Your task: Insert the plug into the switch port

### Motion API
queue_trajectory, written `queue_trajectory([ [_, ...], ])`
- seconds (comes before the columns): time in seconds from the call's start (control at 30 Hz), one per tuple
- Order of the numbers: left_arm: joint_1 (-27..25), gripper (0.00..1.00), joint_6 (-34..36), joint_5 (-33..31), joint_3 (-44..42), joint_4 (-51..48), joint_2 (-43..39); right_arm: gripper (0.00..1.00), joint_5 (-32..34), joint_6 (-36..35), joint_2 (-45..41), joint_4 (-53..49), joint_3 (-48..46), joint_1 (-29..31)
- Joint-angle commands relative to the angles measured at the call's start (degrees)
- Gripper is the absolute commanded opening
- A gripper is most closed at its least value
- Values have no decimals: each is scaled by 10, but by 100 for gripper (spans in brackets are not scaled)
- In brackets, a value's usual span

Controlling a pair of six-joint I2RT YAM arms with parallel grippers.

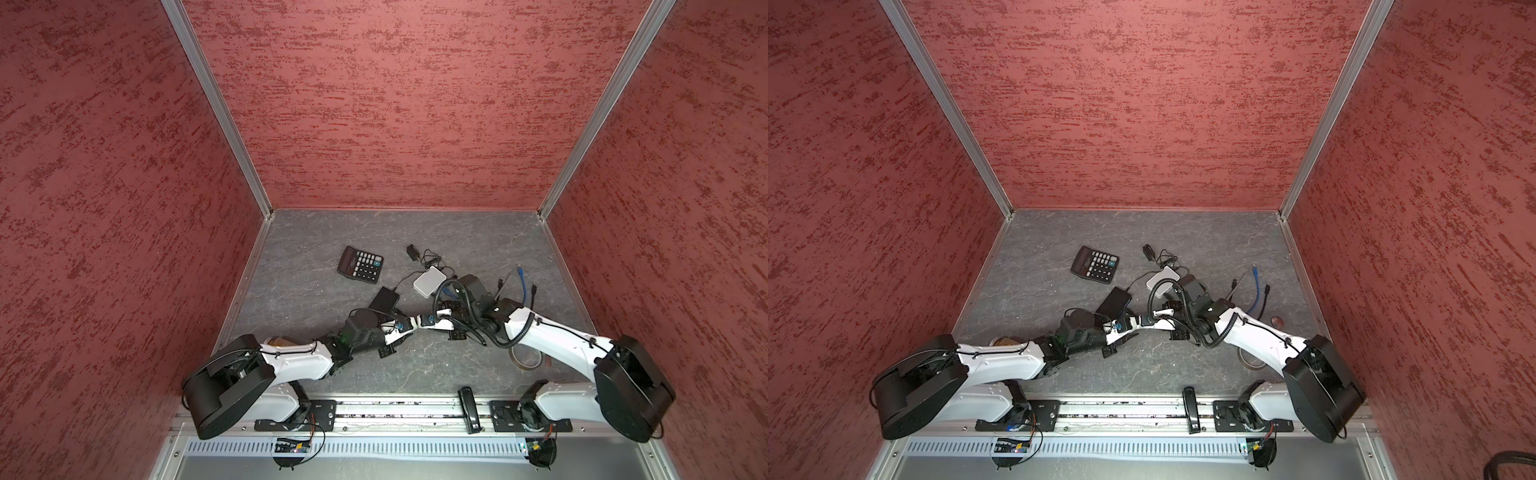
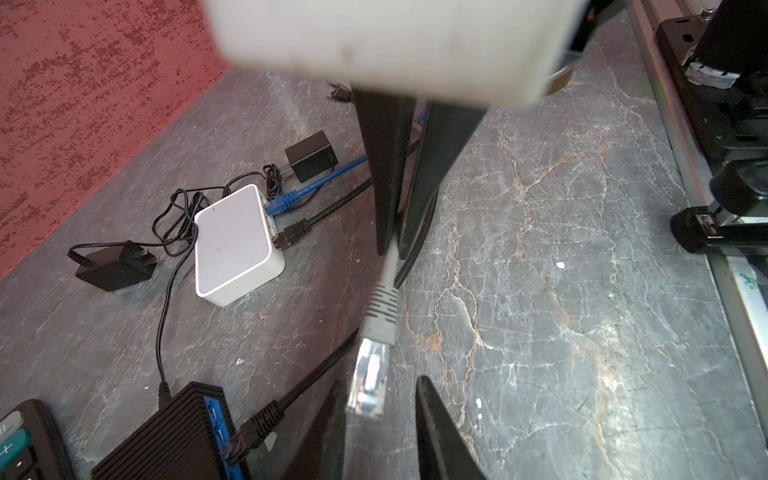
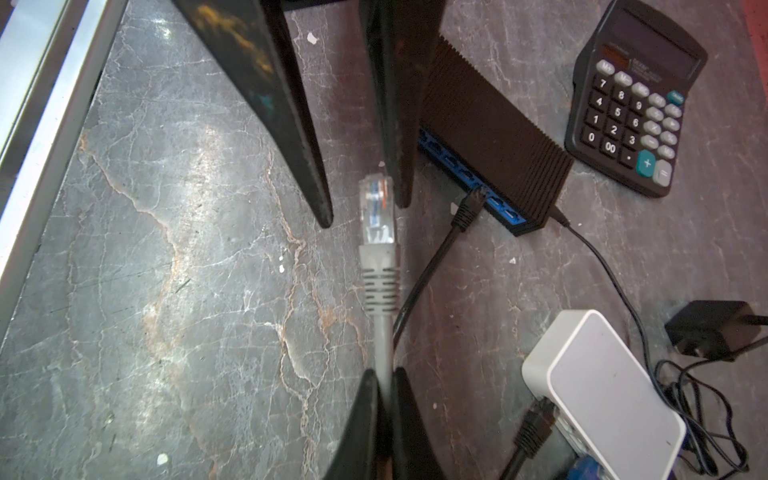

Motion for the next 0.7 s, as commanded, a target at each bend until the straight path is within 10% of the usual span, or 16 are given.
queue_trajectory([
  [0.0, -7, 30, 18, -18, 4, 12, -6, 4, -9, -11, 4, -13, 23, 5],
  [0.67, -36, 31, 63, -72, -3, 38, 3, 3, -25, -9, 8, -27, 26, 6],
])
